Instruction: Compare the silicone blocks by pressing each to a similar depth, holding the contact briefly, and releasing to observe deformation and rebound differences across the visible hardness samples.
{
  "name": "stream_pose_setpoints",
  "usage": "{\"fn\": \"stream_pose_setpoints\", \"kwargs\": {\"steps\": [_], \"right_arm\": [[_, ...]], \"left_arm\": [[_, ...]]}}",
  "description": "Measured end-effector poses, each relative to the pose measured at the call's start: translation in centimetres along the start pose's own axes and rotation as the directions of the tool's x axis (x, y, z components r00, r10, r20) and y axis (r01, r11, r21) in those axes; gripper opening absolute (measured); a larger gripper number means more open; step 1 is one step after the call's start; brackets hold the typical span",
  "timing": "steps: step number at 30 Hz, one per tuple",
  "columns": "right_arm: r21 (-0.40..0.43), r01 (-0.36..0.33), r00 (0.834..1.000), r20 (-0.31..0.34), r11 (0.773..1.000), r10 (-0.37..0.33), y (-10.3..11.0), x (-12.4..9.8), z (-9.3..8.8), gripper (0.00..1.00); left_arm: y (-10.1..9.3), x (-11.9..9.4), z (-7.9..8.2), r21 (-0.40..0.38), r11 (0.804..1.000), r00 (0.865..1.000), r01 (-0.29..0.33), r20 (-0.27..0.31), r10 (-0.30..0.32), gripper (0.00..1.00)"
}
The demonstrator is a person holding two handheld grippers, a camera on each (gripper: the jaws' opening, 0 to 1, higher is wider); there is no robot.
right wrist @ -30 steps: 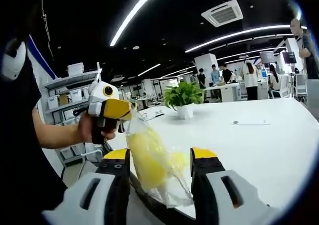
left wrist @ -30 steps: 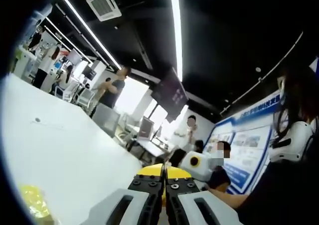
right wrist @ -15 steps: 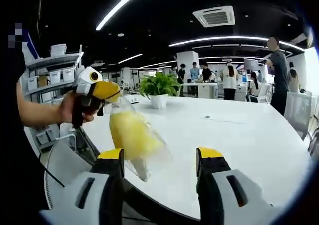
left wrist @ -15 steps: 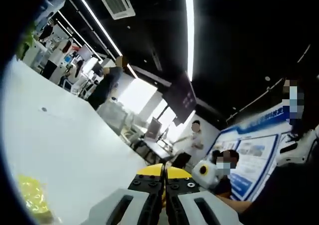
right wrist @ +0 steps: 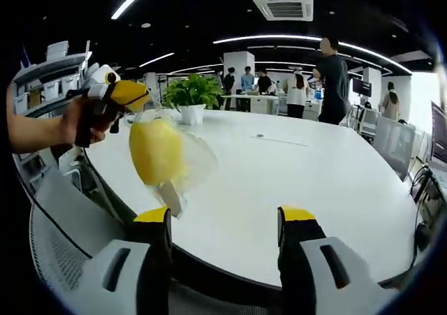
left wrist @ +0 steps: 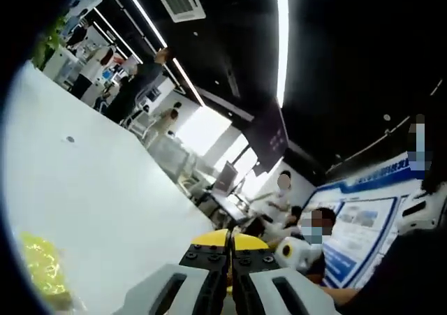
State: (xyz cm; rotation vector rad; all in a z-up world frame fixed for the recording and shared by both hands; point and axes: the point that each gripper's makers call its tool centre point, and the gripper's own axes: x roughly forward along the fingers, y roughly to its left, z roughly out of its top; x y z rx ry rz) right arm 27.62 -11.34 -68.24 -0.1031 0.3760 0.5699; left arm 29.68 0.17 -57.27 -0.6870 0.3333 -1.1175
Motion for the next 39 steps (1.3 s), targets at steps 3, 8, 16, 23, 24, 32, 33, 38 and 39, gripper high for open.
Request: {"fn": "stream_pose_setpoints", "kwargs": {"steps": [3,8,16,23,24,32,33,38,39], "right_arm": [[-0.006,0.007,1.000,-0.015,1.000,-0.007,-0.2,0.0,-0.9,0.58],[0.019,0.018,0.999,-0.027,1.000,-0.018,-0.7,0.2,-2.1,0.60],[0.081,0.034,0.999,-0.012,0.996,-0.033,-1.3,0.1,-2.6,0.65],[0.088,0.034,0.999,-0.019,0.996,-0.033,-1.1,0.3,-3.0,0.64],[0.088,0.033,0.999,-0.019,0.996,-0.031,-1.1,0.3,-3.0,0.65],[0.081,0.030,0.999,-0.022,0.996,-0.028,-0.9,0.3,-3.1,0.65],[0.076,0.030,0.999,-0.026,0.997,-0.028,-0.9,0.4,-3.1,0.66],[0.074,0.024,0.999,-0.029,0.997,-0.022,-0.8,0.4,-3.1,0.65],[0.080,0.023,0.999,-0.028,0.997,-0.021,-0.9,0.4,-3.0,0.66]], "left_arm": [[0.5,0.7,0.0,-0.008,1.000,1.000,-0.013,0.020,0.013,0.00],[1.3,2.4,-0.3,-0.036,0.999,0.999,-0.024,0.037,0.025,0.00],[2.9,3.7,-1.3,-0.068,0.995,0.996,-0.074,0.037,0.077,0.00],[5.5,3.9,-2.4,-0.139,0.980,0.986,-0.145,0.062,0.155,0.00],[6.2,3.9,-2.7,-0.139,0.975,0.981,-0.174,0.066,0.184,0.00],[9.9,3.5,-2.7,-0.161,0.943,0.943,-0.291,0.116,0.311,0.00],[10.9,3.3,-2.5,-0.140,0.931,0.927,-0.336,0.125,0.354,0.00],[14.6,2.7,-2.1,-0.218,0.876,0.872,-0.431,0.152,0.466,0.00],[15.2,2.5,-2.1,-0.243,0.862,0.860,-0.444,0.153,0.486,0.00]]}}
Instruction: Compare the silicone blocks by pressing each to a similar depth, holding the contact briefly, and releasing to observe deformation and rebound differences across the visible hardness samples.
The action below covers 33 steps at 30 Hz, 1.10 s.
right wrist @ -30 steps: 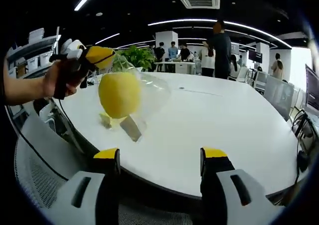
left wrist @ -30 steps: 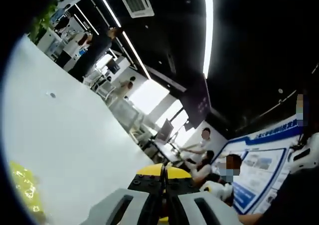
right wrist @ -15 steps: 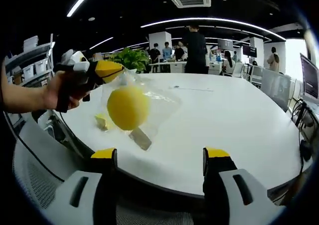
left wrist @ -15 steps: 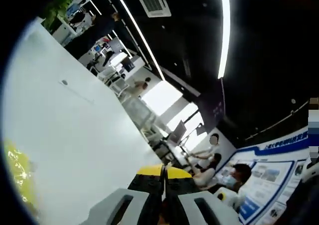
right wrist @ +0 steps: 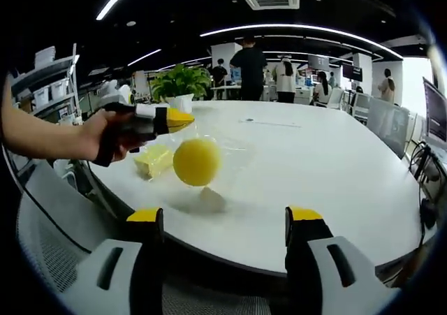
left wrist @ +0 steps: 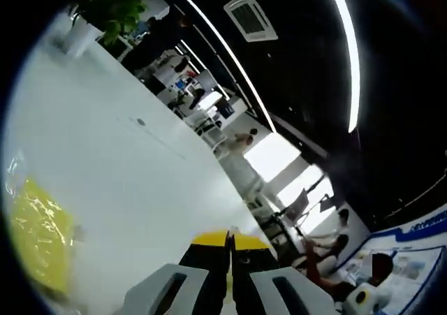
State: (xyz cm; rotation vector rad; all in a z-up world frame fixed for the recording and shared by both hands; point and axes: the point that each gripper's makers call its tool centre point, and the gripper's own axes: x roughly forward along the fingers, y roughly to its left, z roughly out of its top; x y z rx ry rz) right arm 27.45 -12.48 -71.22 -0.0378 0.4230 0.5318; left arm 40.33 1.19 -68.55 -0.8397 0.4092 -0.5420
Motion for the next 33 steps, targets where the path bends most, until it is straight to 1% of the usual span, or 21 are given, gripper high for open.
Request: {"fn": "stream_pose_setpoints", "kwargs": {"steps": [1,2,3,6,7,9,10,13,14,15,16,17,20,21,23,24,25,26,27,31,33], "right_arm": [[0.004,-0.001,1.000,0.002,1.000,0.001,0.0,0.0,0.1,0.66],[0.004,0.000,1.000,0.006,1.000,0.000,0.0,0.0,0.1,0.66],[0.003,0.000,1.000,0.005,1.000,0.000,-0.1,0.0,0.1,0.66],[-0.002,0.001,1.000,0.000,1.000,-0.001,-0.2,0.1,0.1,0.66],[-0.002,0.000,1.000,-0.001,1.000,0.000,-0.2,0.1,0.1,0.66],[0.001,0.002,1.000,0.001,1.000,-0.002,-0.2,0.1,0.1,0.66],[0.000,0.003,1.000,0.001,1.000,-0.003,-0.3,0.2,0.1,0.66],[-0.004,0.006,1.000,-0.005,1.000,-0.006,-0.4,0.3,0.0,0.66],[-0.004,0.006,1.000,-0.005,1.000,-0.006,-0.5,0.3,0.0,0.66],[-0.004,0.005,1.000,-0.006,1.000,-0.005,-0.5,0.3,0.0,0.66],[-0.004,0.005,1.000,-0.007,1.000,-0.005,-0.5,0.3,-0.1,0.66],[-0.004,0.004,1.000,-0.009,1.000,-0.004,-0.5,0.3,-0.1,0.66],[-0.009,0.002,1.000,-0.016,1.000,-0.002,-0.5,0.4,-0.3,0.66],[-0.009,0.002,1.000,-0.018,1.000,-0.002,-0.5,0.4,-0.3,0.66],[-0.010,0.003,1.000,-0.019,1.000,-0.003,-0.5,0.4,-0.3,0.67],[-0.010,0.004,1.000,-0.020,1.000,-0.004,-0.6,0.4,-0.4,0.67],[-0.010,0.004,1.000,-0.021,1.000,-0.004,-0.6,0.4,-0.4,0.67],[-0.012,0.005,1.000,-0.023,1.000,-0.005,-0.6,0.4,-0.5,0.67],[-0.012,0.005,1.000,-0.025,1.000,-0.006,-0.6,0.4,-0.5,0.67],[-0.011,0.015,1.000,-0.021,1.000,-0.015,-0.8,0.5,-0.5,0.66],[-0.009,0.017,1.000,-0.022,1.000,-0.017,-0.8,0.5,-0.5,0.67]], "left_arm": [[0.5,0.3,0.1,-0.030,1.000,1.000,-0.005,0.005,0.005,0.00],[0.9,0.5,0.2,-0.028,1.000,1.000,-0.010,0.001,0.010,0.00],[1.6,0.9,0.4,-0.018,0.999,0.999,-0.036,-0.002,0.036,0.00],[2.8,1.8,0.7,-0.007,0.998,0.998,-0.061,-0.015,0.061,0.00],[3.1,2.0,0.7,0.011,0.997,0.997,-0.071,-0.020,0.071,0.00],[4.3,2.4,0.6,0.064,0.992,0.993,-0.109,-0.026,0.111,0.00],[5.3,2.5,0.5,0.086,0.986,0.988,-0.144,-0.034,0.148,0.00],[6.9,2.8,0.0,0.111,0.975,0.979,-0.192,-0.051,0.199,0.00],[7.1,2.9,0.2,0.118,0.974,0.979,-0.192,-0.039,0.198,0.00],[7.4,3.0,0.2,0.115,0.971,0.976,-0.210,-0.034,0.215,0.00],[7.5,3.1,0.2,0.114,0.970,0.975,-0.213,-0.031,0.218,0.00],[7.5,3.2,0.2,0.115,0.970,0.975,-0.213,-0.031,0.218,0.00],[8.4,3.8,0.2,0.137,0.960,0.967,-0.244,-0.037,0.251,0.00],[8.6,3.8,0.1,0.138,0.957,0.964,-0.256,-0.037,0.263,0.00],[9.5,4.0,-0.1,0.132,0.948,0.953,-0.290,-0.047,0.298,0.00],[10.0,3.9,-0.2,0.129,0.941,0.945,-0.313,-0.061,0.322,0.00],[10.4,3.9,-0.5,0.149,0.936,0.940,-0.318,-0.078,0.332,0.00],[10.8,4.0,-0.6,0.215,0.924,0.934,-0.317,-0.098,0.343,0.00],[10.8,3.9,-0.7,0.236,0.919,0.931,-0.316,-0.108,0.348,0.00],[10.8,4.2,-0.7,0.207,0.925,0.932,-0.317,-0.111,0.344,0.00],[10.6,4.2,-0.7,0.215,0.924,0.932,-0.316,-0.113,0.345,0.00]]}}
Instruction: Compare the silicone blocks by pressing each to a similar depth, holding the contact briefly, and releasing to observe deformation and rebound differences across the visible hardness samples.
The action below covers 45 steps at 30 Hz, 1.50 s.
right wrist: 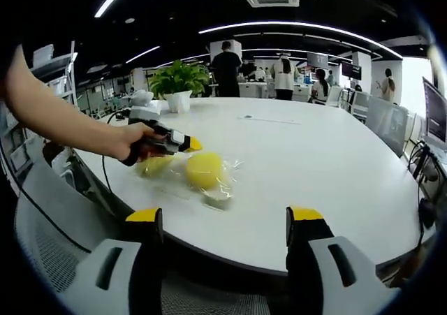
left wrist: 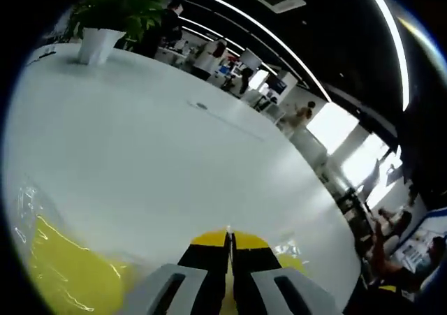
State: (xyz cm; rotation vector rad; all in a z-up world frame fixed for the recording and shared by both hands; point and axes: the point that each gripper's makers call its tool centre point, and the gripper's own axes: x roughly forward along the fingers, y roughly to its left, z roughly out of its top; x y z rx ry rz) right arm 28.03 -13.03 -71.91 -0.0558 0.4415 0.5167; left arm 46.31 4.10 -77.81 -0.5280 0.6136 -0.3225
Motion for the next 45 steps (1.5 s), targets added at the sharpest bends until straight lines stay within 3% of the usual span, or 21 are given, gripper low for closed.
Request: {"fn": "stream_pose_setpoints", "kwargs": {"steps": [2,5,10,12,14,16,22,24,26,29,31,34,35,39,41,44,45], "right_arm": [[-0.002,-0.001,1.000,-0.002,1.000,0.001,0.0,0.0,0.0,0.68],[-0.008,0.010,1.000,0.000,1.000,-0.010,-0.1,0.0,0.0,0.70],[-0.010,0.005,1.000,-0.004,1.000,-0.005,0.0,0.0,-0.1,0.70],[-0.010,0.005,1.000,-0.004,1.000,-0.005,0.0,0.0,-0.1,0.70],[-0.011,0.004,1.000,-0.005,1.000,-0.004,0.1,0.0,-0.2,0.70],[-0.013,0.003,1.000,-0.005,1.000,-0.003,0.1,0.0,-0.2,0.70],[-0.018,0.007,1.000,-0.008,1.000,-0.007,0.1,-0.1,-0.3,0.70],[-0.017,0.010,1.000,-0.008,1.000,-0.010,0.1,-0.1,-0.2,0.70],[-0.016,0.008,1.000,-0.010,1.000,-0.008,0.1,0.0,-0.3,0.70],[-0.017,0.004,1.000,-0.011,1.000,-0.005,0.2,0.0,-0.3,0.70],[-0.019,0.003,1.000,-0.011,1.000,-0.003,0.3,0.0,-0.3,0.70],[-0.021,0.002,1.000,-0.013,1.000,-0.002,0.4,0.0,-0.4,0.71],[-0.022,0.003,1.000,-0.013,1.000,-0.003,0.4,0.0,-0.4,0.71],[-0.036,-0.001,1.000,-0.020,0.999,0.000,0.5,0.1,-0.5,0.72],[-0.041,-0.003,1.000,-0.025,0.999,0.002,0.5,0.1,-0.6,0.72],[-0.045,-0.008,1.000,-0.031,0.999,0.006,0.6,0.1,-0.7,0.72],[-0.048,-0.009,0.999,-0.034,0.999,0.007,0.6,0.1,-0.8,0.73]], "left_arm": [[-0.3,-0.2,0.1,0.066,0.998,1.000,0.015,-0.004,-0.015,0.03],[-0.5,-0.7,0.6,0.078,0.997,1.000,0.026,0.005,-0.027,0.12],[-0.1,-1.9,1.6,0.176,0.984,0.999,0.028,0.013,-0.031,0.15],[-0.6,-2.6,2.1,0.209,0.977,0.998,0.049,0.025,-0.055,0.16],[-1.8,-3.4,2.2,0.194,0.975,0.993,0.107,0.019,-0.113,0.16],[-2.0,-3.9,2.7,0.203,0.972,0.992,0.119,0.024,-0.126,0.18],[-3.9,-7.5,2.7,0.338,0.922,0.980,0.189,0.000,-0.201,0.25],[-4.1,-9.1,2.9,0.350,0.914,0.977,0.203,-0.008,-0.214,0.24],[-5.0,-10.7,3.1,0.390,0.889,0.966,0.241,-0.009,-0.259,0.24],[-5.4,-13.8,2.9,0.405,0.874,0.959,0.270,-0.031,-0.281,0.24],[-5.2,-15.2,2.5,0.418,0.864,0.957,0.281,-0.052,-0.287,0.24],[-3.3,-17.1,1.1,0.523,0.815,0.967,0.249,-0.081,-0.243,0.26],[-2.6,-17.4,0.7,0.537,0.809,0.970,0.238,-0.085,-0.228,0.27],[-0.1,-18.9,-0.5,0.552,0.807,0.977,0.209,-0.089,-0.192,0.32],[1.0,-19.9,-0.5,0.587,0.794,0.986,0.157,-0.051,-0.158,0.37],[1.8,-21.2,-0.8,0.583,0.804,0.991,0.113,-0.009,-0.133,0.48],[2.0,-21.7,-0.9,0.563,0.820,0.992,0.103,-0.001,-0.124,0.50]]}}
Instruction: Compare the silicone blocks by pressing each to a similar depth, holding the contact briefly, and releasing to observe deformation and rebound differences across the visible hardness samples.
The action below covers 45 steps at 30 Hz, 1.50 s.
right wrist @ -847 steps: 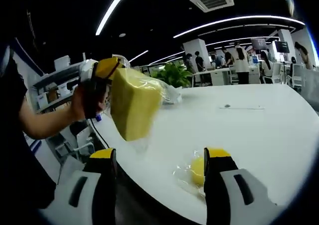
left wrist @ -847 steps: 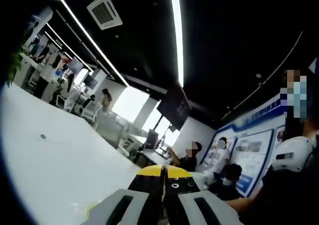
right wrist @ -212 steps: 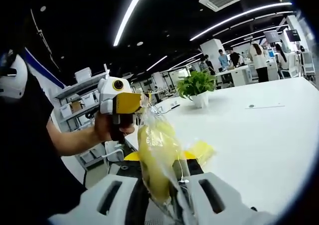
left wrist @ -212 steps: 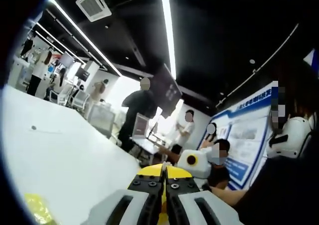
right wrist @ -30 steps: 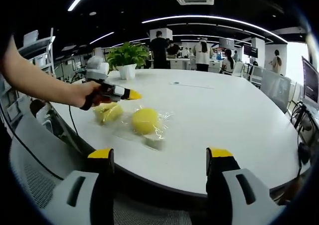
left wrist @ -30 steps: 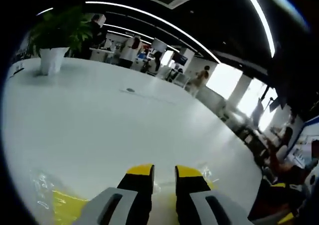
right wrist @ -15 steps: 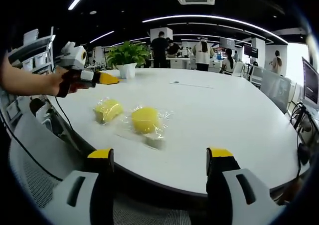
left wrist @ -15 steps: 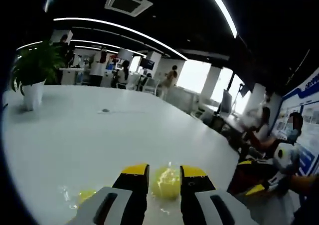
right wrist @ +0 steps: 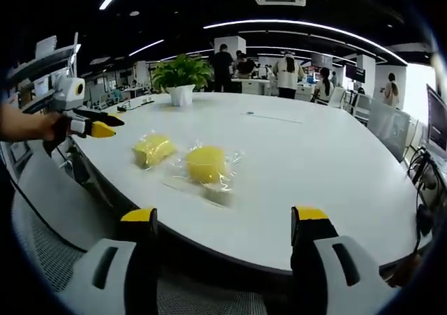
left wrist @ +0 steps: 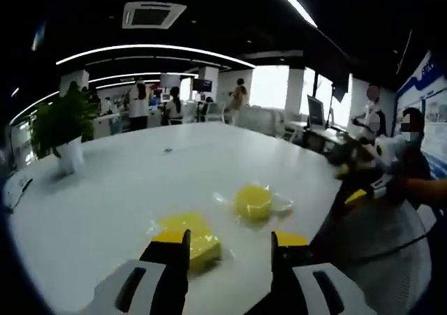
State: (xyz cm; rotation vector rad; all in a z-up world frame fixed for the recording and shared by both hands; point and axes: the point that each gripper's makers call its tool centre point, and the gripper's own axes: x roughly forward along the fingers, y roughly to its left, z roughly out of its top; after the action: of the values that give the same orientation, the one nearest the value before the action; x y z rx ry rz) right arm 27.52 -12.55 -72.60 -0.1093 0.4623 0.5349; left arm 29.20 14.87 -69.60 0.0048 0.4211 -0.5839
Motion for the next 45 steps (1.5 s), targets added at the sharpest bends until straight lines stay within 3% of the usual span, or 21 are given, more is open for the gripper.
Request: {"fn": "stream_pose_setpoints", "kwargs": {"steps": [4,10,14,16,18,20,31,45], "right_arm": [[-0.007,-0.003,1.000,-0.003,1.000,0.003,0.2,0.0,0.0,0.73],[-0.008,-0.001,1.000,-0.002,1.000,0.001,0.1,0.1,0.0,0.75],[-0.007,0.002,1.000,-0.005,1.000,-0.002,0.0,0.1,0.0,0.76],[-0.008,0.001,1.000,-0.012,1.000,-0.001,0.1,0.2,-0.1,0.76],[-0.009,0.000,1.000,-0.012,1.000,0.000,0.1,0.2,-0.1,0.76],[-0.006,0.004,1.000,-0.013,1.000,-0.004,-0.1,0.2,-0.1,0.76],[-0.008,0.013,1.000,-0.024,1.000,-0.013,-0.2,0.3,-0.3,0.76],[-0.015,0.005,1.000,-0.029,1.000,-0.005,-0.1,0.4,-0.4,0.75]], "left_arm": [[0.3,-1.3,-0.8,-0.046,0.998,0.999,-0.046,0.011,0.047,0.59],[-0.1,-2.2,-2.1,-0.084,0.989,0.992,-0.118,0.022,0.120,0.83],[0.3,-2.6,-3.2,-0.067,0.984,0.986,-0.165,0.024,0.167,0.90],[0.3,-2.8,-3.5,-0.096,0.981,0.984,-0.171,0.033,0.174,0.90],[-0.1,-2.8,-2.8,-0.167,0.975,0.983,-0.150,0.080,0.165,0.92],[0.0,-2.9,-2.6,-0.176,0.972,0.979,-0.156,0.100,0.175,0.96],[0.2,-2.4,-4.2,-0.197,0.965,0.984,-0.172,0.012,0.178,1.00],[0.1,-2.5,-3.9,-0.234,0.957,0.982,-0.172,0.034,0.185,1.00]]}}
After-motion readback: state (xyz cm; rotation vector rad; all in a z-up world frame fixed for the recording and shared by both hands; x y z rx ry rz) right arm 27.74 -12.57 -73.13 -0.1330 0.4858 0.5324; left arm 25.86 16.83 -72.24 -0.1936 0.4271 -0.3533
